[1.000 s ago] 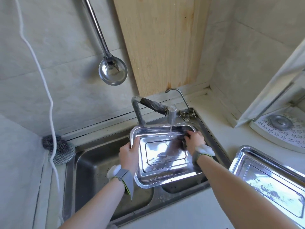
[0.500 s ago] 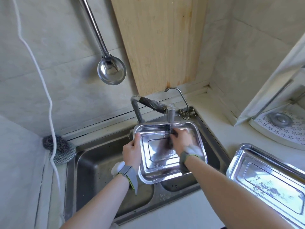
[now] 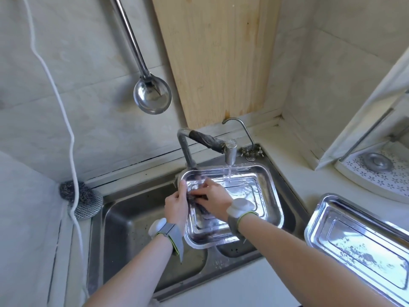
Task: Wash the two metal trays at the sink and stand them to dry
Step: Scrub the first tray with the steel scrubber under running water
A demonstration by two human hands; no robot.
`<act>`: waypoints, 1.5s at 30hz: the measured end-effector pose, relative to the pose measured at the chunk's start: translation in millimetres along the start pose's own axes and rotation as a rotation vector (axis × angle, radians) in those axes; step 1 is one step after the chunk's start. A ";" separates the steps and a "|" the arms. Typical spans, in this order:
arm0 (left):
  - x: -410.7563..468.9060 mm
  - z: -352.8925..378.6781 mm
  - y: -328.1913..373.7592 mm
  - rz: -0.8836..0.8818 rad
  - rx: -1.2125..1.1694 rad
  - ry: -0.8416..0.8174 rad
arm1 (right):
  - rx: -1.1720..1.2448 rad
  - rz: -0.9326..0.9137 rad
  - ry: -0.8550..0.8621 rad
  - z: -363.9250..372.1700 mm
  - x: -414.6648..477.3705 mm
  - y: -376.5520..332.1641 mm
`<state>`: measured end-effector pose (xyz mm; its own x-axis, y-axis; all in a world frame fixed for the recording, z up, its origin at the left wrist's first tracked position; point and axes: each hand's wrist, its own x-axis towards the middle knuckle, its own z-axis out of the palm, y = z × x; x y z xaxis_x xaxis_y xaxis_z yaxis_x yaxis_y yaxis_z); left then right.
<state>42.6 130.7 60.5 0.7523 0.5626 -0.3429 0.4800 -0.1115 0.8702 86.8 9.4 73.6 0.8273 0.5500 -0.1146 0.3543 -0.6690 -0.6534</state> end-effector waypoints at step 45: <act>-10.9 -1.3 0.8 0.053 0.049 0.050 | 0.246 0.212 0.174 16.0 -6.7 -3.4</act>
<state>34.2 125.6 65.4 0.7544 0.5949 -0.2776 0.4624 -0.1815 0.8679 73.0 16.0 64.6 0.9405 0.3040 -0.1516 0.0687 -0.6071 -0.7917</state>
